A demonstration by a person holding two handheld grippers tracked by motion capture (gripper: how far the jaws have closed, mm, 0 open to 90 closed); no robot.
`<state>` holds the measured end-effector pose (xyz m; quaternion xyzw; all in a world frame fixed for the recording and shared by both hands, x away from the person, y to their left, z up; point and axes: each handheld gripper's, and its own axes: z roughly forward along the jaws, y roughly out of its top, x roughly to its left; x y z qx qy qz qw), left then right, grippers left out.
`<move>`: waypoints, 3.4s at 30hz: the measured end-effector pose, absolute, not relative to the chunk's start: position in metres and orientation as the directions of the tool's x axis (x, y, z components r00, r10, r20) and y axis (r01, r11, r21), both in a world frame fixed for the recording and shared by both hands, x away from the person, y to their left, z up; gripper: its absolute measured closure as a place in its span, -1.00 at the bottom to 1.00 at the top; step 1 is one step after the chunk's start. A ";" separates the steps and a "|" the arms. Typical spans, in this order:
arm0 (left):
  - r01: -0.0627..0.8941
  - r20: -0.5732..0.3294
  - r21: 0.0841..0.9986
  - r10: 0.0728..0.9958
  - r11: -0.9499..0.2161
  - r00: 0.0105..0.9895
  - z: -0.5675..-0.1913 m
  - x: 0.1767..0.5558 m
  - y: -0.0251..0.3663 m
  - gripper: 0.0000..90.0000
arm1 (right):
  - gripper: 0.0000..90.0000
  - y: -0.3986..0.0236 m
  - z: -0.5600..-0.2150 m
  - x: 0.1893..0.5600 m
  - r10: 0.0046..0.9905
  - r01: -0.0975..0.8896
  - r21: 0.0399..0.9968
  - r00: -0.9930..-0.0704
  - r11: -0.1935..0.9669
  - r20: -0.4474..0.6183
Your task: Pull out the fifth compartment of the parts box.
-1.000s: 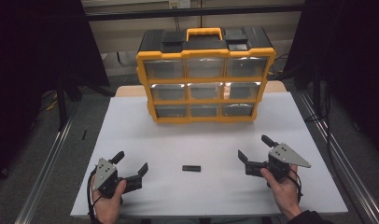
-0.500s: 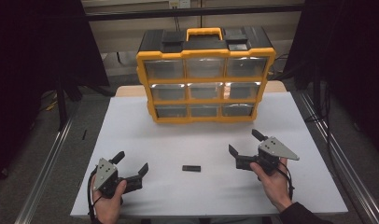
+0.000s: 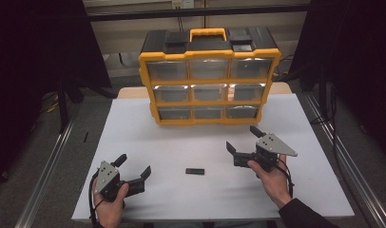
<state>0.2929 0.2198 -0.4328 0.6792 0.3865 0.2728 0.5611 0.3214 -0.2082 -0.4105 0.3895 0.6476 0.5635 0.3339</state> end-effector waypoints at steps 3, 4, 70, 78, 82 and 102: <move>0.219 -0.061 0.973 0.831 -0.074 0.553 -0.433 0.293 0.220 -0.93 | -0.98 -0.206 -0.410 0.324 0.877 0.131 0.989 -0.480 0.069 0.002; 0.219 -0.063 0.973 0.831 -0.072 0.552 -0.433 0.293 0.220 -0.93 | -0.98 -0.205 -0.409 0.325 0.878 0.126 0.989 -0.479 0.076 -0.006; 0.225 -0.060 0.971 0.829 -0.081 0.556 -0.433 0.293 0.220 -0.93 | -0.91 -0.160 -0.372 0.387 0.732 -0.187 0.797 -0.319 0.574 -0.602; 0.224 -0.059 0.971 0.829 -0.081 0.556 -0.433 0.293 0.221 -0.93 | -0.87 -0.154 -0.368 0.393 0.674 -0.213 0.729 -0.279 0.651 -0.684; 0.224 -0.061 0.972 0.830 -0.079 0.555 -0.433 0.293 0.220 -0.93 | -0.85 -0.153 -0.369 0.396 0.646 -0.216 0.696 -0.262 0.685 -0.717; 0.223 -0.055 0.971 0.829 -0.086 0.557 -0.433 0.293 0.221 -0.93 | -0.70 -0.148 -0.367 0.414 0.548 -0.224 0.574 -0.171 0.788 -0.819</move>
